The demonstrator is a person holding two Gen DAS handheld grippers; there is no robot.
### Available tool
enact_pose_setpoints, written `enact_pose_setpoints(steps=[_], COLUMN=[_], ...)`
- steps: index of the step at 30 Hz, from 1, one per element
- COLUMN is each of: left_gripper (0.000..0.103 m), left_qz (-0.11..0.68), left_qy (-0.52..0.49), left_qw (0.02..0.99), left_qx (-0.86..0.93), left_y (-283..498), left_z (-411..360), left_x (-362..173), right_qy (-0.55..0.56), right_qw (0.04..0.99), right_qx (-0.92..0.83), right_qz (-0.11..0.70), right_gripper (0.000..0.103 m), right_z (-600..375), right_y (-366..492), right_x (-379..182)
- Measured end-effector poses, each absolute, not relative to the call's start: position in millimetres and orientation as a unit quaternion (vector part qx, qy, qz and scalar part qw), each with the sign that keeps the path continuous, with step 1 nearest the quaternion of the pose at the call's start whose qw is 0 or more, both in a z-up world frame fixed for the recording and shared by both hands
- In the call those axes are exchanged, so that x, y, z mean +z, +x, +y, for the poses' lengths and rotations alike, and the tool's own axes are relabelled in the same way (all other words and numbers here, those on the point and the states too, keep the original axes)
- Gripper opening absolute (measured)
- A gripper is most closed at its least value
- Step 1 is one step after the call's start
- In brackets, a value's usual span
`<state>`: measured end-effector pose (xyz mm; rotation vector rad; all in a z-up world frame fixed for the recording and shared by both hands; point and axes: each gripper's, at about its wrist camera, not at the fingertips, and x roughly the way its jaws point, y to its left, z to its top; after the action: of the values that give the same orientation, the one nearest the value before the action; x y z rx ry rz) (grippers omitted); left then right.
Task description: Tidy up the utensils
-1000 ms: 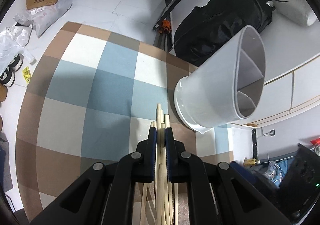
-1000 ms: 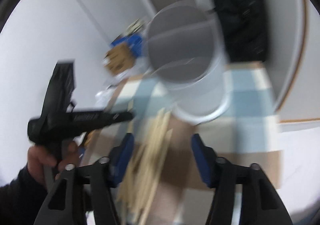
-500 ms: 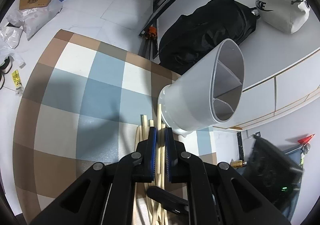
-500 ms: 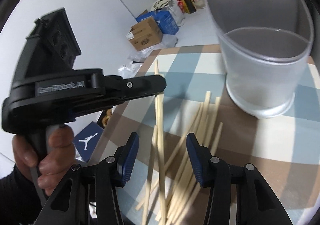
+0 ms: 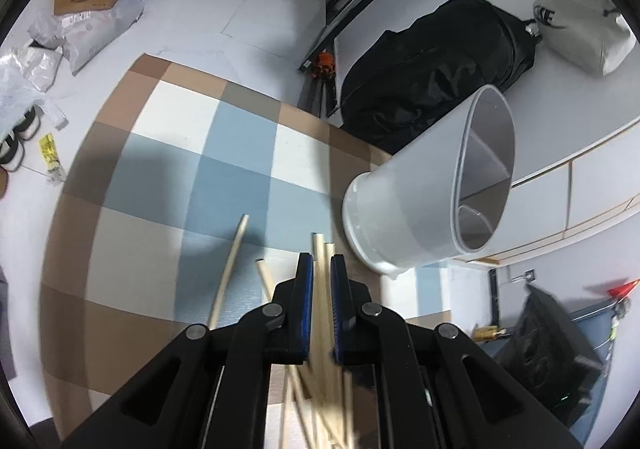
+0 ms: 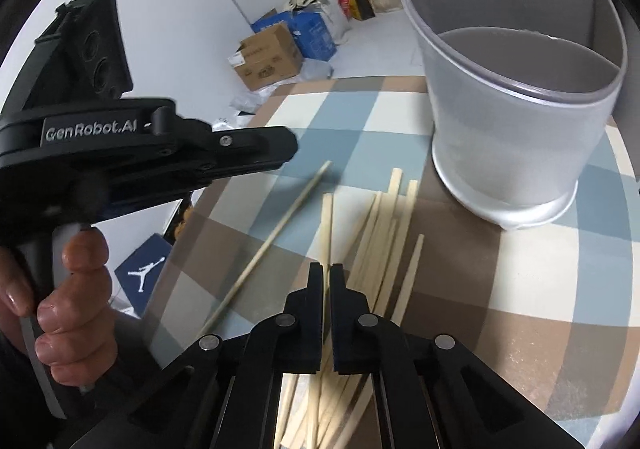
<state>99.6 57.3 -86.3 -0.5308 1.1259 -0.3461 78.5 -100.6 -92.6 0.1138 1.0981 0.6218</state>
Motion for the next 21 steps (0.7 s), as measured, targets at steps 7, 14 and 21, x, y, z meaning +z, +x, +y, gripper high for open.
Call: enact_pose_setpoints(steps=[7,14,21], left_gripper=[0.038,0.039,0.039], left_qz=[0.549,0.566,0.597], left_qy=[-0.193,-0.109,-0.085], left_qw=[0.81,0.813,0.793], left_qx=[-0.078,-0.082,-0.092], left_y=[93.7,95.2,128.8], left_z=[88.6,70.0,51.7], left_x=[-94.3,-104.8,-122.7], right_qy=[0.103,0.102,0.105], right_qw=[0.812,0.808,0.811], right_qx=[0.292,0.294,0.297], right_qz=[0.495,0.5,0.494], right_gripper=[0.017,0.032,0.036], right_z=[-123.4,-128.7,-135.7], right_y=[73.7,61.6,54.8], right_x=[-84.4,-78.4,-71.9])
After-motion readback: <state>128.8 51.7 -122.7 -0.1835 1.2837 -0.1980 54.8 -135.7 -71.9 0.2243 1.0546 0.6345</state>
